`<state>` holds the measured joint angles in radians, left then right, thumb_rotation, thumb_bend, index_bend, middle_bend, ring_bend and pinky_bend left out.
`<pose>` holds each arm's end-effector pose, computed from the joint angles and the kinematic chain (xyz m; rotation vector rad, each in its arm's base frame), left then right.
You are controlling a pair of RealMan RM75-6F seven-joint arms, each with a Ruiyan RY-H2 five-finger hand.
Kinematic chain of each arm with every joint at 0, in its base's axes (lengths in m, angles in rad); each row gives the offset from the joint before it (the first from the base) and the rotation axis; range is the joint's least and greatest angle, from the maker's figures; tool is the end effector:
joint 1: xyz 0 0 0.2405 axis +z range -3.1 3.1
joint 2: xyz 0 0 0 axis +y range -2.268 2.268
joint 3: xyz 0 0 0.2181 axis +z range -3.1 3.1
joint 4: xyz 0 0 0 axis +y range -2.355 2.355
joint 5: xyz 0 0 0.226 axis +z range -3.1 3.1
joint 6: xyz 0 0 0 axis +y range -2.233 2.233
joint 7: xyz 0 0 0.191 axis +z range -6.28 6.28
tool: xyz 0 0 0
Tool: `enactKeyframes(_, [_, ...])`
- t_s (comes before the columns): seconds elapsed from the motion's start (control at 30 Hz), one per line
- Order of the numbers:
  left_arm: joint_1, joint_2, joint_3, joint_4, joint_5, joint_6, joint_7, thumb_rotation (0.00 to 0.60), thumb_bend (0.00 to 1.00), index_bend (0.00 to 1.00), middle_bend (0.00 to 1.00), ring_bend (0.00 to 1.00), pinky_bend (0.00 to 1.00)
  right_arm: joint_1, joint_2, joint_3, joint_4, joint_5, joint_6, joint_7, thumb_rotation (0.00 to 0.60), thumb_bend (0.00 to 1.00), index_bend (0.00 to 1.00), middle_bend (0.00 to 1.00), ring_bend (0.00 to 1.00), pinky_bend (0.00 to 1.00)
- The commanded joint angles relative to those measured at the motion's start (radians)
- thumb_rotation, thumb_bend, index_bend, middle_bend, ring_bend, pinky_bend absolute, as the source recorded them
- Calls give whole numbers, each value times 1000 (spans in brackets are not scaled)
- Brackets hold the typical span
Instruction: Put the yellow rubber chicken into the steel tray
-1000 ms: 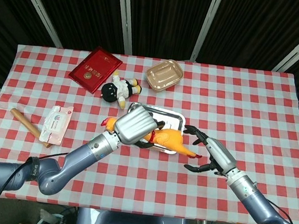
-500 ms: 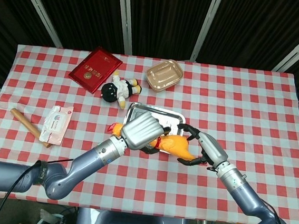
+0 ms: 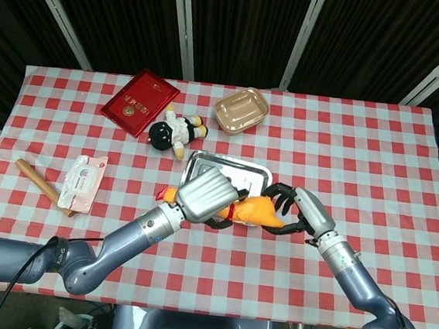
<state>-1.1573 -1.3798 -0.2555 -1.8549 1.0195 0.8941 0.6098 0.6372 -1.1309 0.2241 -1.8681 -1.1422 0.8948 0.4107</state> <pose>0.0932 0.3154 -0.0267 -2.2566 -0.4538 -1.1524 -0.1094 -0.3417 0.0353 1.5421 -1.6944 1.3078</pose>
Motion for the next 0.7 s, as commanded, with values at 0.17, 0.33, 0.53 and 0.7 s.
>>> enactKeyframes(0.17, [-7, -1, 5, 5, -3, 6, -10, 600, 561, 619, 659, 593, 756, 1, -19, 10, 7, 29, 3, -32, 600, 504, 885, 623, 670, 705])
enactKeyframes(0.33, [-10, -1, 10, 15, -4, 15, -13, 600, 561, 617, 659, 593, 756, -1, -12, 4, 3, 16, -9, -48, 600, 524, 870, 646, 666, 712])
enactKeyframes(0.53, [-13, -3, 10, 25, -7, 21, -18, 600, 561, 617, 661, 593, 756, -5, 3, 0, 1, -19, -28, -30, 600, 386, 421, 408, 373, 448])
enactKeyframes(0.7, [-17, -11, 11, 44, -9, 34, -7, 600, 560, 617, 664, 593, 756, -2, 30, -12, -3, -71, -70, 2, 600, 209, 172, 251, 221, 292])
